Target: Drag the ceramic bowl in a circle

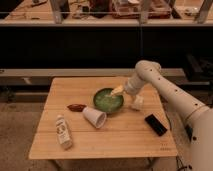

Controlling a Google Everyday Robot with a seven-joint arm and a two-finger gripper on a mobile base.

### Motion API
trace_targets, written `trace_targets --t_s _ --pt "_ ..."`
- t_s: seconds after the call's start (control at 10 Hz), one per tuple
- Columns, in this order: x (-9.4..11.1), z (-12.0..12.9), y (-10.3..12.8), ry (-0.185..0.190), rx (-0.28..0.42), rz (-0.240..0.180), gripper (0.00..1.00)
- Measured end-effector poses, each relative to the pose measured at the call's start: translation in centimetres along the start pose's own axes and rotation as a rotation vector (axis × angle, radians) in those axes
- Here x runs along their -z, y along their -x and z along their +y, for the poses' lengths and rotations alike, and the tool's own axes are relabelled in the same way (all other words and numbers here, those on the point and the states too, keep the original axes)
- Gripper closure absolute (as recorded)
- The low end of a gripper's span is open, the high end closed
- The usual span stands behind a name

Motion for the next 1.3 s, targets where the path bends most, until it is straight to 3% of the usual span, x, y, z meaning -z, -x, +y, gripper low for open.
trace_targets --t_s 0.9,1.3 --pt "0.0 0.1 -0.1 0.004 0.000 0.002 0.20" --pt "-1.3 2.7 -1.2 0.066 -0.024 0.028 0.20"
